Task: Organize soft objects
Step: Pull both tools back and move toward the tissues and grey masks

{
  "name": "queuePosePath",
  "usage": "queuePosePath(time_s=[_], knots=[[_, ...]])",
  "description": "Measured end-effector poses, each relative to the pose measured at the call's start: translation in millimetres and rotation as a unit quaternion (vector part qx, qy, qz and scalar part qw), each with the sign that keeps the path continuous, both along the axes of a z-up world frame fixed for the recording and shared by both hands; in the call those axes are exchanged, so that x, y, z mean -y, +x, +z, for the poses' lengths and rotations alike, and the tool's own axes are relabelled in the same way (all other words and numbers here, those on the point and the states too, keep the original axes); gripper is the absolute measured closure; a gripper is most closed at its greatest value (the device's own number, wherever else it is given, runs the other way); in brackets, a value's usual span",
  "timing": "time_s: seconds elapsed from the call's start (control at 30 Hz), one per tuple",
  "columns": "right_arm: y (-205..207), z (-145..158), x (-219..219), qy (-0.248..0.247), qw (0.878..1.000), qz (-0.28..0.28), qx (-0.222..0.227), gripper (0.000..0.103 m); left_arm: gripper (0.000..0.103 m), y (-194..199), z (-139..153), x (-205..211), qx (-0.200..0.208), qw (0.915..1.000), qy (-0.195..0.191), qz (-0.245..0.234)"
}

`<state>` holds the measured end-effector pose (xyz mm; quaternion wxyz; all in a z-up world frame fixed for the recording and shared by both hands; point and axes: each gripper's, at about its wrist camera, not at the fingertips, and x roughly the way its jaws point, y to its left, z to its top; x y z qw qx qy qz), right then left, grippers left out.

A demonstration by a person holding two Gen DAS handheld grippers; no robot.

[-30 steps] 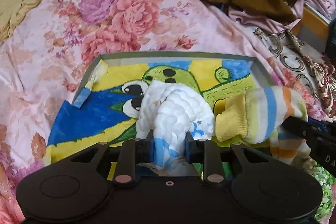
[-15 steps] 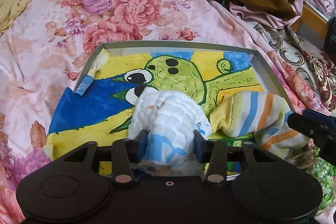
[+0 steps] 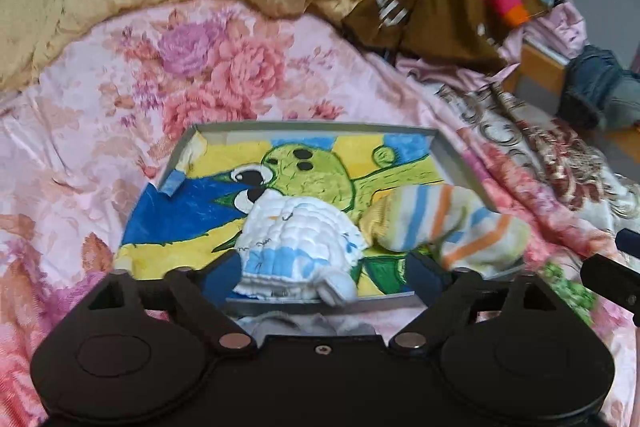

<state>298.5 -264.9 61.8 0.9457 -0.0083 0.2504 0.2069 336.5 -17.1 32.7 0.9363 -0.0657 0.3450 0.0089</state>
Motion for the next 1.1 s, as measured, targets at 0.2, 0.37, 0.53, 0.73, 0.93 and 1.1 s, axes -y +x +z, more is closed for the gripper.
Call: queuePosePath(time_s=[0.2,0.37,0.53,0.73,0.93,1.1], knots=[[-37,20,-6,-0.002,1.0,0.015,0.02,0.0,0.003,-55,20,4,0.04,0.999,0.012,-0.017],[-68,29,-6,0.004,0.999,0.02,0.028,0.0,0.001,-102,33,-2,0.061,0.998,0.01,-0.015],[-97,29,-5,-0.006,0.999,0.032,0.035,0.0,0.001,-143,38,-10,0.073,0.9974,0.004,0.004],[-126,32,-5,-0.013,0.998,0.037,0.039,0.0,0.001,-182,36,-12,0.083,0.9965,0.006,0.007],[-151,35,-8,-0.008,0.998,0.032,0.05,0.0,0.001,-207,35,-5,0.085,0.9959,0.024,-0.015],[-172,37,-11,-0.002,0.998,0.031,0.06,0.0,0.001,-224,34,-2,0.09,0.9949,0.035,-0.028]])
